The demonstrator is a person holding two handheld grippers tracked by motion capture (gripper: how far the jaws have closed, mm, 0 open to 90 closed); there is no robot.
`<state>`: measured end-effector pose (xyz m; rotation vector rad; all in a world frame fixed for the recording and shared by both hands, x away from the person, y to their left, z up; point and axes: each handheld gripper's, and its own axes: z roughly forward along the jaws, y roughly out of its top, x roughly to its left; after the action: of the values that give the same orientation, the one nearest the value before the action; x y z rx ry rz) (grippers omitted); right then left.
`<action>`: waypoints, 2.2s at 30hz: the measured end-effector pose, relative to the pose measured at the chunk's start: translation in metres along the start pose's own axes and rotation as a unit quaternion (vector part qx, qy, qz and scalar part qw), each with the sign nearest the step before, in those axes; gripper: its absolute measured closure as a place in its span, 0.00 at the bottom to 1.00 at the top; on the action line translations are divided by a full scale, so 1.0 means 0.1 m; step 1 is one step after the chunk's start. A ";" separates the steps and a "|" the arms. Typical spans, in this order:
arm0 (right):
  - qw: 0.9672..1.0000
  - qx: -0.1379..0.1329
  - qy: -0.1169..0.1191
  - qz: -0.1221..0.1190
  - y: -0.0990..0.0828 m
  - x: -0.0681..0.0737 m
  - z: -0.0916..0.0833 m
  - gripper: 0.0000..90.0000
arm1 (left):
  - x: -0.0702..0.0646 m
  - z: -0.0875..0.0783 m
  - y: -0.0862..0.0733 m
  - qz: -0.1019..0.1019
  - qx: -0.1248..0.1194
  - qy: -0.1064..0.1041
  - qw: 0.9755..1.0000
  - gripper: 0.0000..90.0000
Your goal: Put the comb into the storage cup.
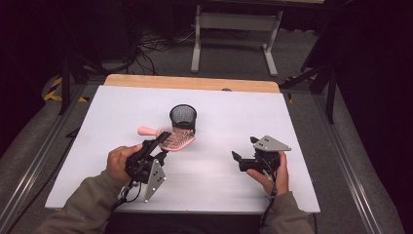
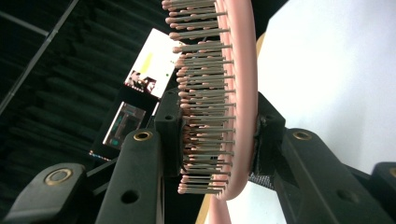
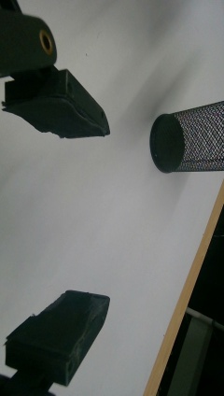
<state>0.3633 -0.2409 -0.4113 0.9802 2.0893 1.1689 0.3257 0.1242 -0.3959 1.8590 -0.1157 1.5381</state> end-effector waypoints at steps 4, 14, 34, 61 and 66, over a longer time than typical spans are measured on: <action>1.000 0.000 -0.001 0.001 -0.01 0.00 0.01 0.18 | 0.05 -0.01 -0.03 -0.022 0.002 0.000 1.000 0.71; 1.000 -0.011 -0.017 -0.018 0.00 0.02 -0.01 0.18 | 0.12 0.00 -0.12 -0.052 0.005 0.001 0.999 0.71; 0.999 -0.024 -0.027 -0.017 0.01 0.02 -0.04 0.18 | 0.20 0.02 -0.29 -0.089 0.022 0.007 0.996 0.71; 0.999 -0.027 -0.029 -0.021 0.01 0.03 -0.05 0.19 | 0.37 -0.02 -0.51 -0.150 0.034 0.020 0.988 0.71; 0.999 -0.029 -0.027 -0.023 0.01 0.03 -0.05 0.19 | 0.41 -0.02 -0.55 -0.163 0.033 0.019 0.986 0.71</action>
<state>0.3583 -0.2404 -0.4083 0.9227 2.0148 1.1602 0.3622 0.1807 -0.3847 1.7944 0.2475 1.3610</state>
